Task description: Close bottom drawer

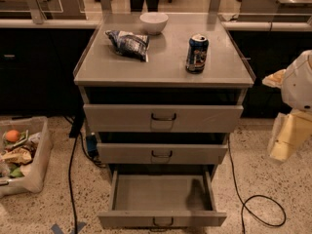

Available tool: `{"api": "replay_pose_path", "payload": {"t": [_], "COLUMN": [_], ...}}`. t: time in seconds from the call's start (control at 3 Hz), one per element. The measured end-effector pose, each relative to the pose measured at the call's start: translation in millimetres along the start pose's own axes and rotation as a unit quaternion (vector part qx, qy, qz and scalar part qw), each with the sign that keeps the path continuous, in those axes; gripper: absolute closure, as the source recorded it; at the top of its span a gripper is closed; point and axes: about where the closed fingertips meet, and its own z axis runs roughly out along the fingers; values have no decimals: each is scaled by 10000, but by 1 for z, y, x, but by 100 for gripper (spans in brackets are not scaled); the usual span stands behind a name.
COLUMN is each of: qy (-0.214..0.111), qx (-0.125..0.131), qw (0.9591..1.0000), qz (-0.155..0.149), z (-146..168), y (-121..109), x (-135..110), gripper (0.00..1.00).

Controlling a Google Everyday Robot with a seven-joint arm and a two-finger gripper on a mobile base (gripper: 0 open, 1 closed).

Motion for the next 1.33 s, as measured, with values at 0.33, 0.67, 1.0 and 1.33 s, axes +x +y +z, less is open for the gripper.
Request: {"api": "replay_pose_path", "payload": {"t": [0.33,0.67,1.0,1.33], "qy": [-87,-62,57,189], "qx": [115,8,-206,-461], "qw": [9997,9986,9971,9949], "qz": [183,528,728,877], "z": [19,78,143,208], "y": [9,38,75,112], "x": [6,23,39,58], "gripper": [0,0,0,0]}}
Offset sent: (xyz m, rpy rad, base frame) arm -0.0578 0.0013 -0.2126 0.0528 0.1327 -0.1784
